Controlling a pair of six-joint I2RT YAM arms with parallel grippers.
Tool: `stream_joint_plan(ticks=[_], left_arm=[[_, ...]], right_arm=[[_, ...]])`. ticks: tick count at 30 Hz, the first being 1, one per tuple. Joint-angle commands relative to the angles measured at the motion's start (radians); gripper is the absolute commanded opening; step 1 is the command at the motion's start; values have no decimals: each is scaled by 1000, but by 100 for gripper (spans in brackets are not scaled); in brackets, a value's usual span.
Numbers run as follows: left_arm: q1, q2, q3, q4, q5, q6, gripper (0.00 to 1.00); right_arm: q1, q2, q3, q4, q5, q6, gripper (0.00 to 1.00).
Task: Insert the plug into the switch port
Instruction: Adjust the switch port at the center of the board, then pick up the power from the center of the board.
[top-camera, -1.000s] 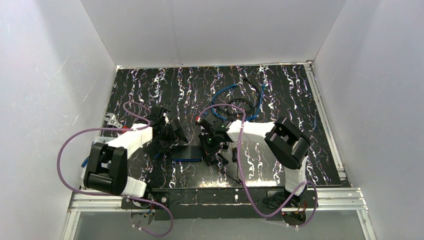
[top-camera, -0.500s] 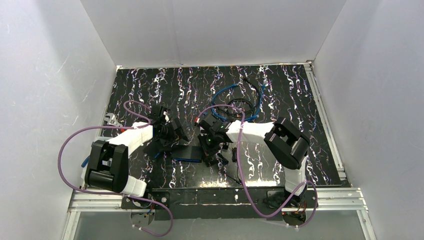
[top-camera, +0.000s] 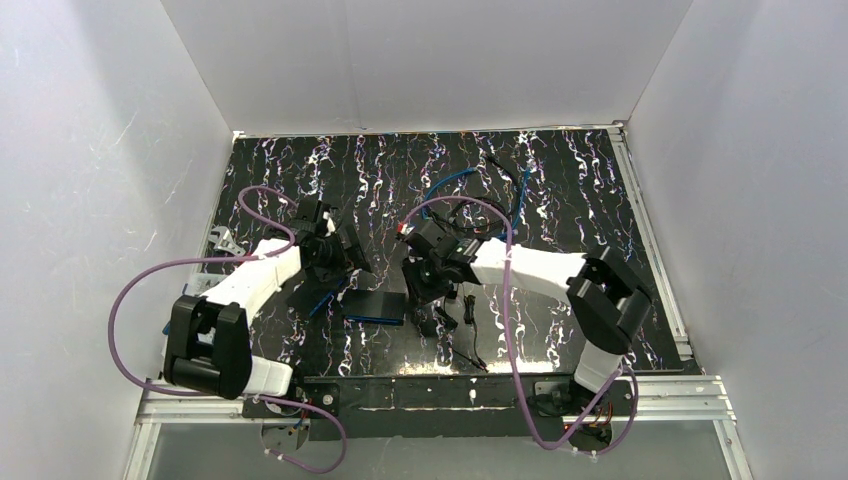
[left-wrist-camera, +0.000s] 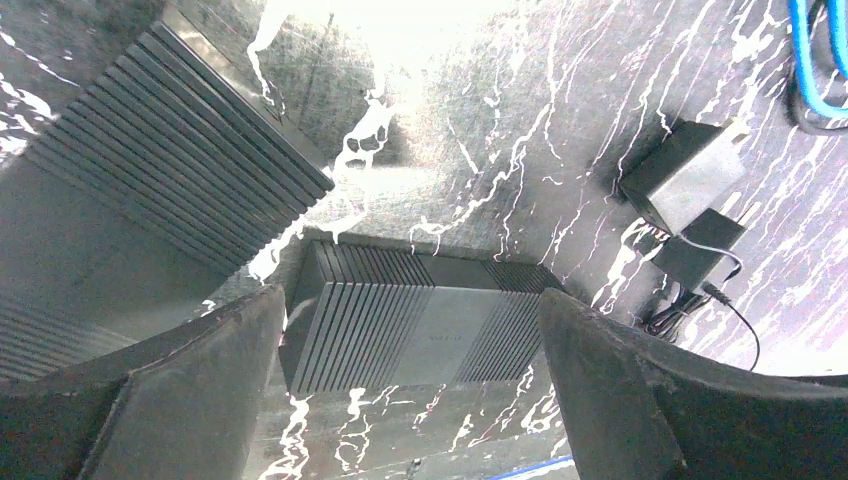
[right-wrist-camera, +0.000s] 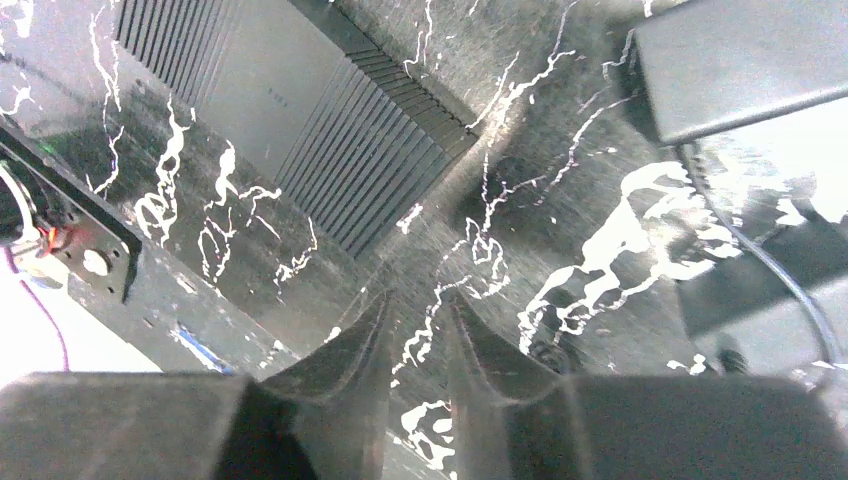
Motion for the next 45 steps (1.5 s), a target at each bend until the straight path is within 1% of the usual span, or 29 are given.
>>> stream_joint_plan(ticks=[1, 5, 11, 17, 20, 23, 30, 37, 45], left_arm=[[3, -72, 45, -82, -61, 42, 98], [3, -102, 54, -100, -55, 59, 98], [3, -148, 73, -132, 15, 94, 98], [2, -206, 77, -167, 91, 123, 98], [2, -223, 79, -189, 116, 138, 98], [2, -238, 78, -207, 137, 151, 98], [3, -274, 57, -221, 152, 171, 98], [2, -261, 55, -221, 170, 185, 98], [2, -261, 58, -229, 167, 207, 98]], right_arm=[[2, -103, 14, -60, 86, -36, 38], [2, -167, 46, -108, 126, -58, 48], [-12, -236, 95, -198, 196, -103, 61], [-27, -285, 112, -282, 238, -120, 67], [-29, -296, 89, -315, 242, -96, 68], [-29, -305, 39, -312, 227, -54, 68], [-29, -316, -52, -225, 156, 72, 68], [-29, -264, -57, -171, 156, 150, 68], [-29, -186, -12, -185, 195, 191, 66]])
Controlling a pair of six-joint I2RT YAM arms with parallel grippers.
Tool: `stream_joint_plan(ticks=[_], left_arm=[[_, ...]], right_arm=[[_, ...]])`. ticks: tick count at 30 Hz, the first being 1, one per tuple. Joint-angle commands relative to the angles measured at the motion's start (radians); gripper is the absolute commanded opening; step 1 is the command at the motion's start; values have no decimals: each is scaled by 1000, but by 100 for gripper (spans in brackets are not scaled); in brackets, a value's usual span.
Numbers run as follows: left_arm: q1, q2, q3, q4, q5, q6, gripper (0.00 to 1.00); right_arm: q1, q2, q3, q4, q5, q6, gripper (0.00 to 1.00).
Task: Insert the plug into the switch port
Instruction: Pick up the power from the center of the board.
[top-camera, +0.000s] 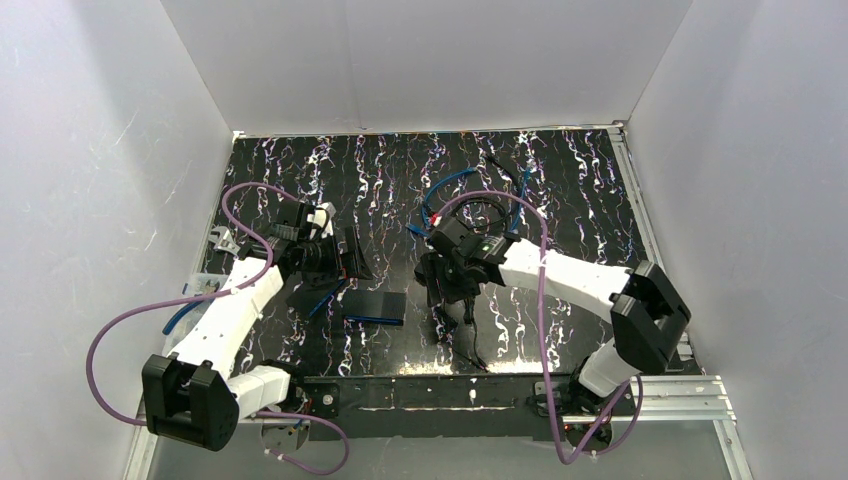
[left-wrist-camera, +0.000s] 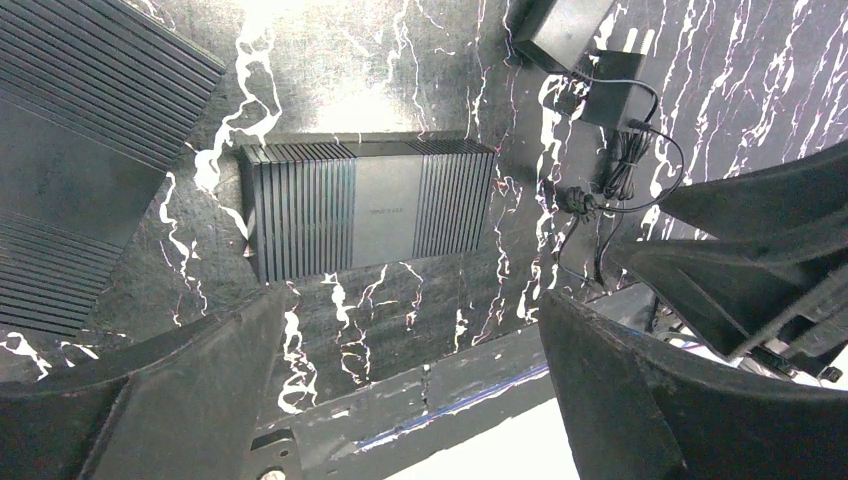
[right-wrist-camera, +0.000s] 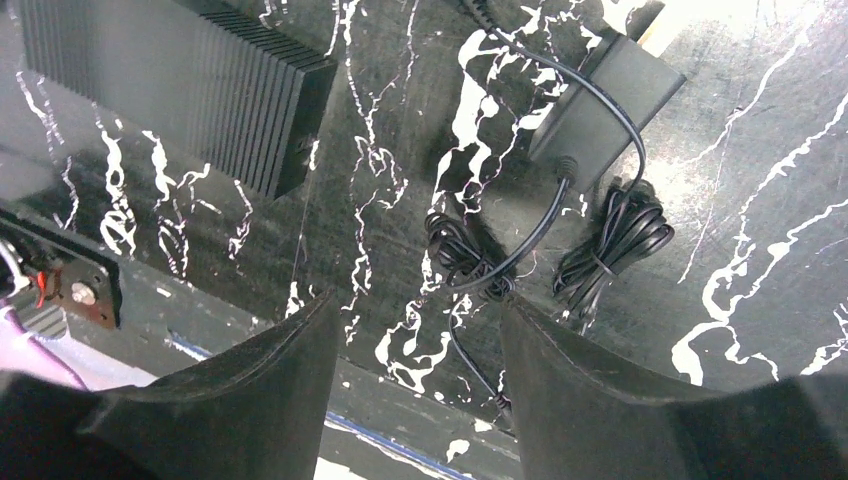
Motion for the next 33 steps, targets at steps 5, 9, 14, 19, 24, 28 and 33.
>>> stream_joint_plan(ticks=[5, 9, 14, 19, 24, 28, 33], left_arm=[[3, -5, 6, -30, 25, 32, 98], [2, 2, 5, -23, 31, 33, 98], [3, 9, 2, -20, 41, 34, 98], [3, 10, -2, -19, 45, 35, 98], [2, 12, -1, -17, 58, 33, 98], [2, 8, 10, -14, 116, 34, 98], [0, -17, 4, 11, 242, 39, 98]], right_arm=[[-1, 45, 35, 15, 54, 63, 63], [-1, 65, 29, 22, 59, 81, 59], [-1, 79, 18, 28, 61, 92, 53], [-1, 82, 6, 33, 62, 94, 38], [-1, 65, 16, 26, 67, 88, 11], [-1, 32, 33, 8, 88, 81, 1], [-1, -31, 32, 9, 96, 92, 1]])
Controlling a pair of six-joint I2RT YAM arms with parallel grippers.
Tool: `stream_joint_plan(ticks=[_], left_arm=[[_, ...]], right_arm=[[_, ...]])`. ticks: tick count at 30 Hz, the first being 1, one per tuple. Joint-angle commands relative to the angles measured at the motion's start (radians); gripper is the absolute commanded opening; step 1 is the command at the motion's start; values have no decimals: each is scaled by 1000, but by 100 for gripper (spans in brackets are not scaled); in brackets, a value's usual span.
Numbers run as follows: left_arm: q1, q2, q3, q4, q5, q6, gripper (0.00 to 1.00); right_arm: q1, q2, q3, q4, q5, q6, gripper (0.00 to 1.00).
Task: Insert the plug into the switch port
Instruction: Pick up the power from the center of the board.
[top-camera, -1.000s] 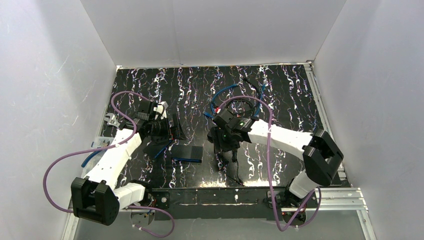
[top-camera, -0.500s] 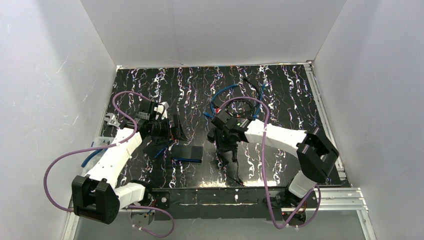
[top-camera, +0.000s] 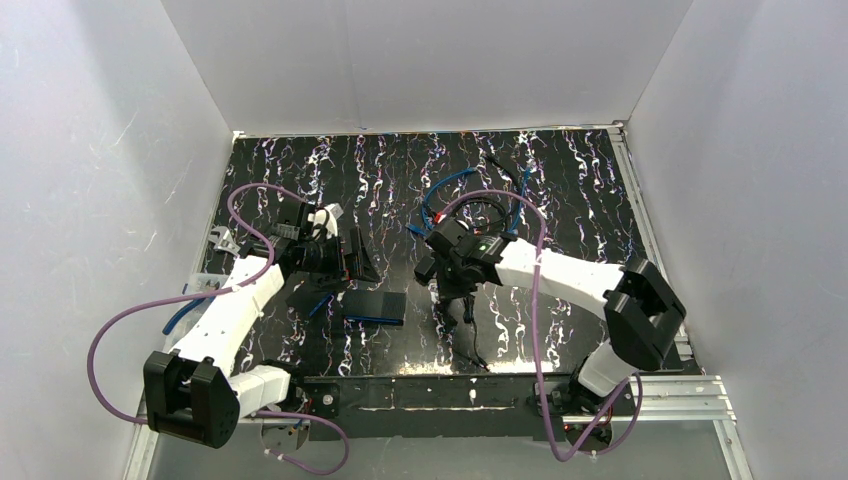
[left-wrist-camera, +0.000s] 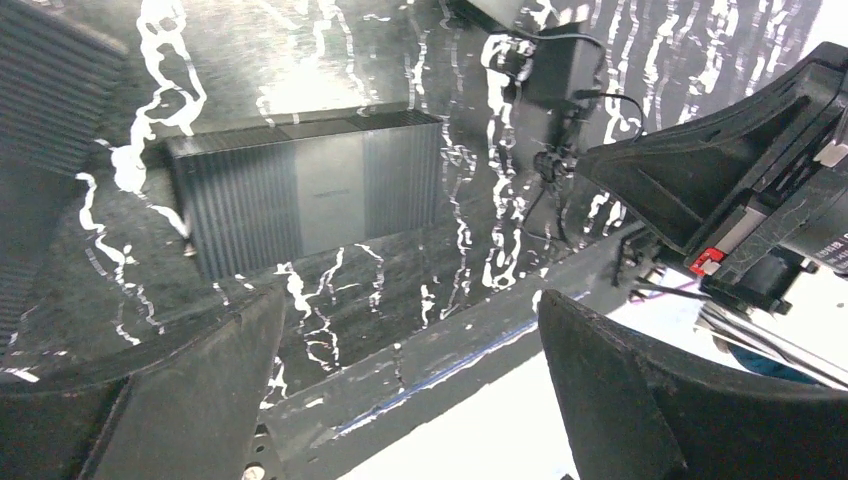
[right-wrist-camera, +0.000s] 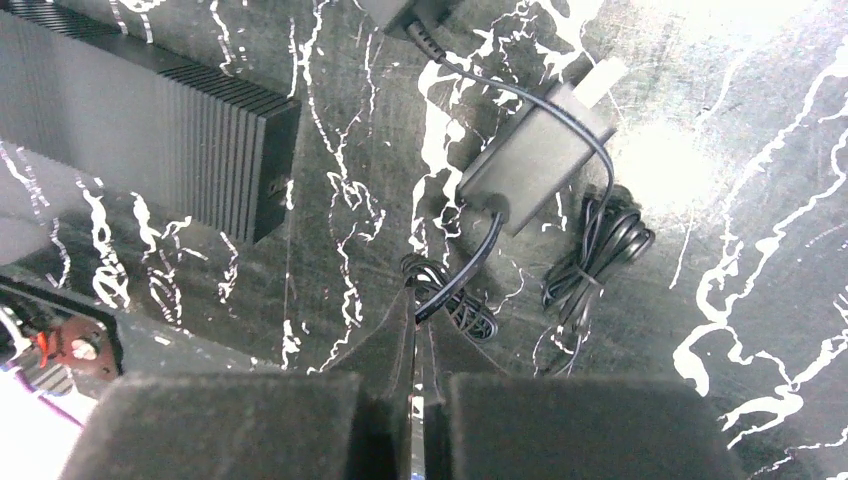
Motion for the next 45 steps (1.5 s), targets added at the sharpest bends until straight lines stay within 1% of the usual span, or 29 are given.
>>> stream_joint_plan(ticks=[1, 4, 9, 12, 17, 21, 28, 33, 37, 45], left_arm=[[-6, -36, 3, 16, 152, 16, 98], [-40, -57, 5, 28, 196, 16, 98], [-161, -92, 17, 85, 222, -12, 98], [-211, -99, 23, 123, 244, -36, 98], [-248, -118, 3, 192, 264, -82, 98], [-278, -129, -30, 277, 264, -135, 98], [-312, -204, -109, 492, 199, -208, 98], [-314, -272, -179, 651, 180, -250, 98], [-314, -294, -224, 766, 187, -285, 98], [-314, -319, -264, 892, 184, -302, 98]], right_arm=[[-1, -103, 28, 1, 30, 11, 1], [-1, -151, 23, 8, 35, 22, 1], [-1, -234, 25, 17, 42, 47, 1], [0, -292, 27, 26, 61, 60, 1], [-1, -380, 42, 65, 69, 66, 1], [-1, -422, 96, 78, 72, 63, 1], [-1, -426, 216, 63, 28, 58, 1], [-1, -405, 289, 71, -10, 68, 1], [-1, -380, 340, 76, -35, 81, 1], [-1, -316, 430, 76, -96, 115, 1]])
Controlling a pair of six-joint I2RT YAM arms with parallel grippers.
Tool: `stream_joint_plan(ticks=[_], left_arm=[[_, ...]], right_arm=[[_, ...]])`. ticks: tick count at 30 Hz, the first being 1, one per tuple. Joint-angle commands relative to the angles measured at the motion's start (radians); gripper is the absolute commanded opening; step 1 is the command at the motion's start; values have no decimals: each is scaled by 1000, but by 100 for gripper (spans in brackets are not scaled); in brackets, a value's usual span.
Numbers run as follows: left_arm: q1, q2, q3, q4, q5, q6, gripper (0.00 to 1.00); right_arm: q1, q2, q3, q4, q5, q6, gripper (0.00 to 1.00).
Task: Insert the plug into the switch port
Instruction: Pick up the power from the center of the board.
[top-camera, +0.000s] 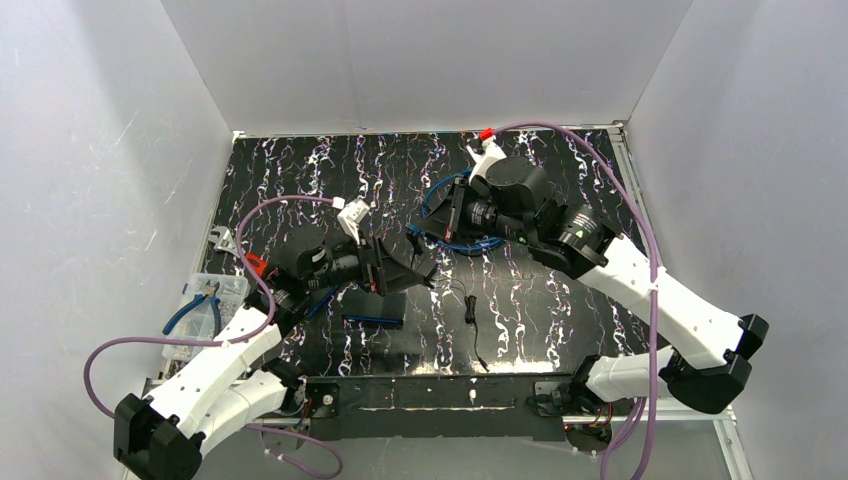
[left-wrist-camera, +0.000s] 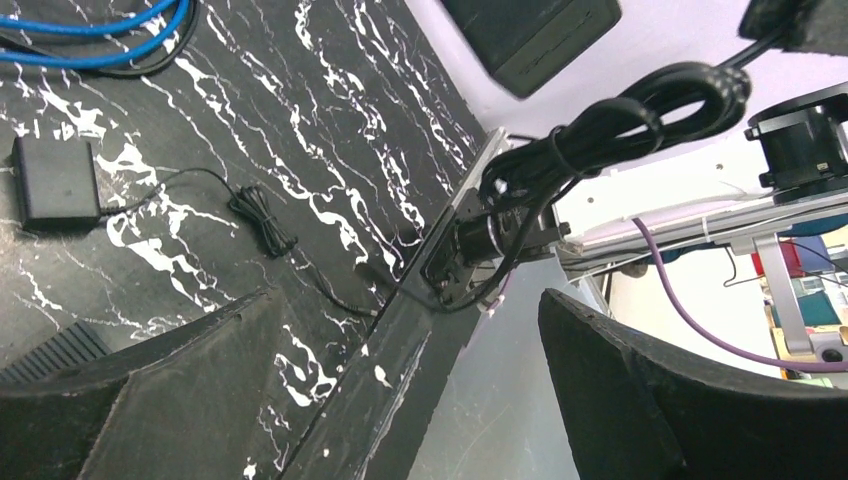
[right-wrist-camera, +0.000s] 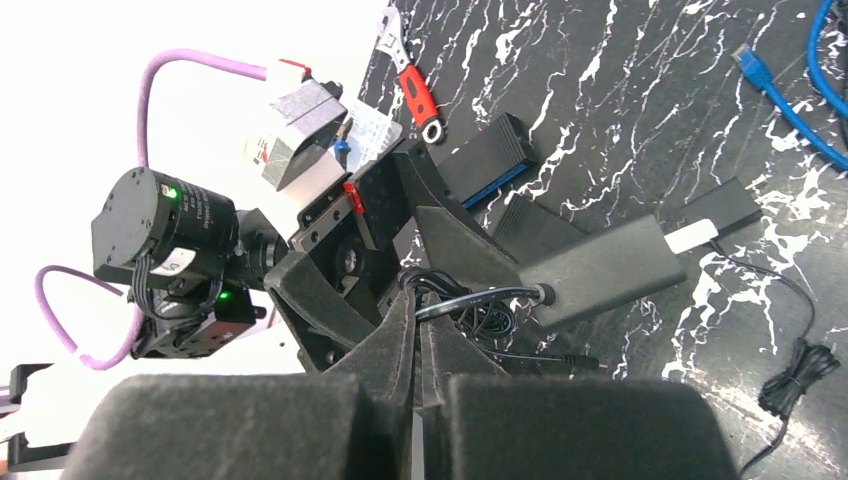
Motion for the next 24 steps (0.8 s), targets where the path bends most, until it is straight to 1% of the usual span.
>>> stream_joint_plan(ticks=[1, 6, 8, 13, 17, 21, 24], left_arm=[[-5, -30, -9, 115, 3, -11, 98], [-4, -29, -14, 147, 25, -22, 100], [-5, -26, -16, 155, 35, -26, 94], [-4, -8, -15, 187, 73, -43, 84], [-5, 7, -9, 205, 102, -52, 70], [-5, 17, -8, 212, 114, -58, 65], [-5, 20, -10, 218, 122, -65, 59]], right_arm=[[-1, 26, 71, 50, -44, 33, 1], [-1, 41, 86, 62, -46, 49, 1], [-2, 41, 83, 68, -46, 54, 1], [-2, 35, 73, 87, -42, 72, 1], [-1, 27, 67, 100, -24, 83, 1], [-1, 21, 67, 111, -17, 90, 1], [-1, 14, 61, 120, -8, 98, 1]])
